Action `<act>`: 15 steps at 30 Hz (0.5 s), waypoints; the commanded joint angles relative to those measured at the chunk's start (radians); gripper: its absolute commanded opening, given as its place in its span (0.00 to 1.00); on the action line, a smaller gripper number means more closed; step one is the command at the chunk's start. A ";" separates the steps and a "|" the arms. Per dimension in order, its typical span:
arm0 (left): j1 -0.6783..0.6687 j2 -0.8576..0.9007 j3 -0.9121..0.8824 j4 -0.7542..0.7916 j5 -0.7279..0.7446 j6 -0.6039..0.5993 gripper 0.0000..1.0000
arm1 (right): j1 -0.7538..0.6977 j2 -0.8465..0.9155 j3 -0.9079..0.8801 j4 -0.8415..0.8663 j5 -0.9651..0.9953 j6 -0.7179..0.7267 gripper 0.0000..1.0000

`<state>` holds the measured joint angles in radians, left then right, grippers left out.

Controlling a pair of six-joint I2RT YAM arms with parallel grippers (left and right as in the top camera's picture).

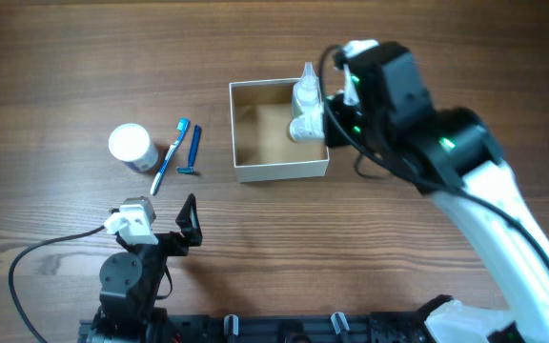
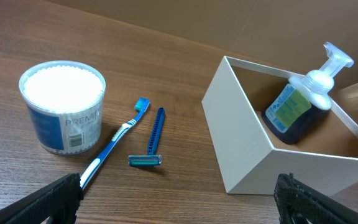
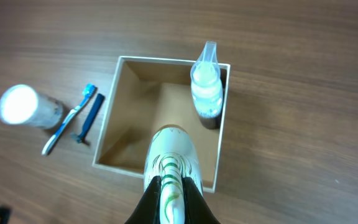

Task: Pack container
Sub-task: 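Grasp the white bamboo tube and lower it into the box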

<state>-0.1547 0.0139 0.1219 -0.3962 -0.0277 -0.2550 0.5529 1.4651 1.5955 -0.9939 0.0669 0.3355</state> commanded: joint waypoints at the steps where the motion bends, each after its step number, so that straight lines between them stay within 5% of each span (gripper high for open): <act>1: 0.007 -0.008 -0.004 0.004 0.009 0.013 1.00 | 0.000 0.087 0.014 0.042 0.001 0.009 0.04; 12: 0.007 -0.008 -0.004 0.004 0.009 0.013 1.00 | -0.004 0.364 0.014 0.061 0.165 0.034 0.04; 13: 0.007 -0.008 -0.004 0.004 0.009 0.013 1.00 | -0.004 0.371 0.014 0.063 0.165 0.034 0.15; 15: 0.007 -0.008 -0.004 0.004 0.009 0.013 1.00 | -0.004 0.364 0.014 0.063 0.165 0.034 0.57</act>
<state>-0.1547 0.0139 0.1219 -0.3962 -0.0273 -0.2550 0.5529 1.8038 1.5997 -0.9272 0.2073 0.3614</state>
